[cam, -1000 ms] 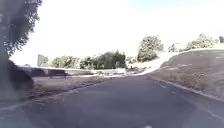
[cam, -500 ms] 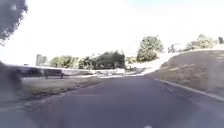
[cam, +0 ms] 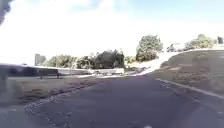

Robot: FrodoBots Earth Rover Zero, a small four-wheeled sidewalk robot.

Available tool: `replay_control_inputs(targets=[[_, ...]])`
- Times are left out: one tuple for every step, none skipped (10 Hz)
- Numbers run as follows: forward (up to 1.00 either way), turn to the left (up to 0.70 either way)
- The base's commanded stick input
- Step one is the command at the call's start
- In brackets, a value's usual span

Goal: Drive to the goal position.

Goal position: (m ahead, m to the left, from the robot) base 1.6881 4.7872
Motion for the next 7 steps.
replay_control_inputs(targets=[[1.0,0.0],[1.0,0.0],[1.0,0.0],[1.0,0.0],[1.0,0.0],[1.0,0.0],[1.0,0.0]])
